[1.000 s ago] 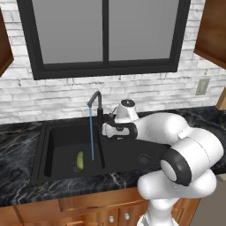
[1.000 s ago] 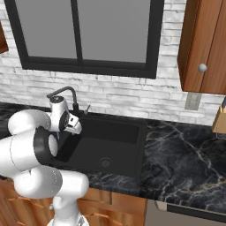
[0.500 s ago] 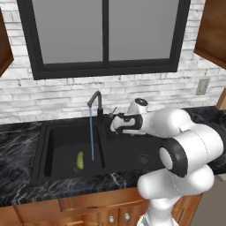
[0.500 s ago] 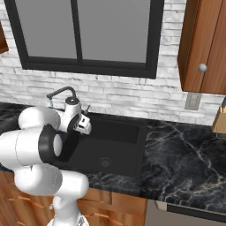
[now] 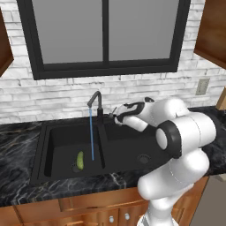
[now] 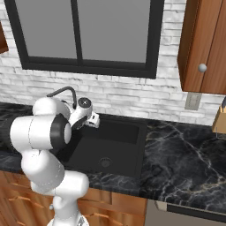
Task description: Turn on the sink faucet. Then move the cucumber from the counter to the sink. Turn off the sink. Move the vegetable from the sink to the pot next to the stove. Finally move the pot to the rear left burner.
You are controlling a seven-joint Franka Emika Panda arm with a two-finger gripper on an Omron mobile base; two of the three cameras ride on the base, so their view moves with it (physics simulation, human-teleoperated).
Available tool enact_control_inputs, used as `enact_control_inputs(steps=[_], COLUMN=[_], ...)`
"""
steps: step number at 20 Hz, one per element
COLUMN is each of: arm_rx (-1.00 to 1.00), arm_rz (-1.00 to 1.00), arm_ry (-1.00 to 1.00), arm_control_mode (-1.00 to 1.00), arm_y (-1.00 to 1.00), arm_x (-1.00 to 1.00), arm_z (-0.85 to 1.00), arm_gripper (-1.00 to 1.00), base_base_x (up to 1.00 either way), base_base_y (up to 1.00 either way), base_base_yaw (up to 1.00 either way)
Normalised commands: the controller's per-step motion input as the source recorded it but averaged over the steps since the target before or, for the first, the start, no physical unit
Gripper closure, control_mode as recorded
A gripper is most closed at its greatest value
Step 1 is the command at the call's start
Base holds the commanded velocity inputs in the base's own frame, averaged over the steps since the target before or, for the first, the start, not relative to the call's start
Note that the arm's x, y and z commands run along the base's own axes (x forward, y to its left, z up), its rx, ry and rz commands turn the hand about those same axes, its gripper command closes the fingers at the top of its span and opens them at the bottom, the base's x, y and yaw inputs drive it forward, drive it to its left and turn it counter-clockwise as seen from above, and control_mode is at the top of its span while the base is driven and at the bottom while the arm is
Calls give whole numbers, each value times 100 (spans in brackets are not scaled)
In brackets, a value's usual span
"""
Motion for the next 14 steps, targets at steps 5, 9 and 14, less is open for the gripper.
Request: enact_control_inputs(steps=[5, 9, 14], arm_rx=[3, 0, 0], arm_rz=[9, 13, 17], arm_ry=[-29, -36, -35], arm_control_mode=[-100, -100, -100], arm_y=[-16, -10, -16], arm_x=[31, 13, 17], arm_z=[-1, -4, -7], arm_gripper=[-100, -100, -100], base_base_x=[0, 0, 0], base_base_y=[0, 0, 0], base_base_yaw=[0, 0, 0])
